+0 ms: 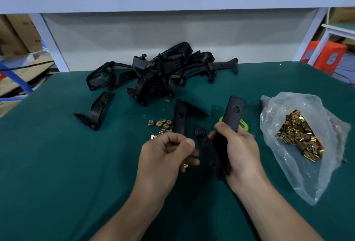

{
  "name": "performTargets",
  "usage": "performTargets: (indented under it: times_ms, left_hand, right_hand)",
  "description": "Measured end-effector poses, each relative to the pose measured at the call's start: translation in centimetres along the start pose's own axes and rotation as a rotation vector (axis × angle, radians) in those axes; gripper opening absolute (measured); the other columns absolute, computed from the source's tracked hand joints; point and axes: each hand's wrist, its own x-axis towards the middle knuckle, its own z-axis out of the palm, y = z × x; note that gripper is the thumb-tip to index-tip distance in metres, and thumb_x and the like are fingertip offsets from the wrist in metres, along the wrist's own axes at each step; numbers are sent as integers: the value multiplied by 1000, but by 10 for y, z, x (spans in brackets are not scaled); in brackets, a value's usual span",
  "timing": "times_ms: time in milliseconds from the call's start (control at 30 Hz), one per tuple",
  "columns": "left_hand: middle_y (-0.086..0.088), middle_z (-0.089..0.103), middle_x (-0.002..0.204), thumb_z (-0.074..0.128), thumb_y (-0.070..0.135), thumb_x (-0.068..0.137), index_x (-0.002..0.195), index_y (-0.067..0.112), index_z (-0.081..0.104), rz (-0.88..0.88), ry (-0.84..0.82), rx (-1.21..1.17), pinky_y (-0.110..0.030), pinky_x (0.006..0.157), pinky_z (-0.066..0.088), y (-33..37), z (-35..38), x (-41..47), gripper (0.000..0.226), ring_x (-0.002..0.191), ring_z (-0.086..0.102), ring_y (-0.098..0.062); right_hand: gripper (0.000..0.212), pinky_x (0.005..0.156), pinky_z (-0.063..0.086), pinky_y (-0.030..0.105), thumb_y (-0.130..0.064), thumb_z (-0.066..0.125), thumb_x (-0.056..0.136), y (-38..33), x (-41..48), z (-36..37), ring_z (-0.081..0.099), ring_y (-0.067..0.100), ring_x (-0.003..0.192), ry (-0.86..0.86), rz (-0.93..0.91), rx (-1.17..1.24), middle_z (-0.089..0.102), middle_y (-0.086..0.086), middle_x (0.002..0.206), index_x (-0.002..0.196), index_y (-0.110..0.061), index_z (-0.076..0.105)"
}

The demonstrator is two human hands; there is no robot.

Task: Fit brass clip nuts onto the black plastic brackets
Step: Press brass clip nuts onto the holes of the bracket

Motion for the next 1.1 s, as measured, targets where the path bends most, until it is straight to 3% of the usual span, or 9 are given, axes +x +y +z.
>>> performTargets:
  times_ms: [100, 200, 300, 500, 700, 833, 967, 1100]
  left_hand:
    - [-9, 68, 56, 80, 49, 63, 65, 16, 70, 13, 8, 69, -24, 44, 46, 1, 1, -2, 35, 45, 62, -19]
    - [-6, 59, 47, 80, 53, 54, 59, 17, 69, 38, 64, 108, -21, 43, 43, 3, -1, 0, 39, 41, 51, -13]
    - [-13, 67, 58, 81, 40, 62, 63, 12, 69, 13, 78, -20, -20, 47, 48, 4, -3, 2, 30, 47, 60, -15]
    - [-14, 78, 88, 71, 11, 91, 96, 6, 71, -86, 40, -173, -23, 66, 59, -2, -5, 9, 7, 78, 76, -22]
    - [-14, 79, 93, 62, 1, 97, 97, 8, 75, -98, -41, -202, -24, 71, 59, -1, -5, 9, 15, 87, 78, -24]
    - [-15, 78, 88, 69, 8, 91, 93, 7, 76, -94, -61, -177, -24, 65, 59, -1, 1, 7, 7, 77, 76, -21]
    - [-14, 77, 82, 72, 29, 76, 90, 3, 75, -66, -77, -129, -23, 61, 57, -2, 5, 6, 29, 70, 74, -20]
    - [-15, 74, 72, 70, 40, 79, 69, 18, 76, -46, -53, -78, -24, 54, 54, -1, 7, 2, 25, 59, 70, -22]
  right_hand:
    - [25, 46, 48, 30, -23, 68, 93, 0, -2, 0, 58, 21, 53, -22, 11, 10, 65, 8, 70, 68, -22, 63]
    - [21, 44, 47, 30, -22, 68, 94, 0, -2, -1, 58, 19, 51, -23, 23, 25, 65, 8, 69, 75, -19, 62]
    - [29, 43, 45, 29, -20, 67, 94, -1, -2, -1, 56, 19, 49, -16, 27, 37, 63, 8, 67, 66, -23, 62]
    - [28, 43, 45, 30, -20, 66, 95, 2, -3, 0, 54, 20, 48, -35, 29, 44, 62, 8, 66, 68, -22, 61]
    - [21, 44, 47, 30, -21, 66, 95, 2, -1, 1, 56, 21, 51, -14, 34, 26, 63, 8, 68, 76, -17, 60]
    - [19, 44, 48, 29, -20, 66, 95, 1, -1, -1, 59, 22, 52, -7, 36, 43, 64, 7, 68, 77, -17, 61]
    - [23, 46, 49, 29, -21, 66, 96, 1, -2, -2, 60, 21, 54, -11, 48, 57, 65, 6, 67, 74, -18, 62]
    - [29, 45, 48, 28, -21, 68, 95, -1, -2, -3, 60, 19, 51, -18, 60, 69, 65, 5, 66, 66, -23, 65]
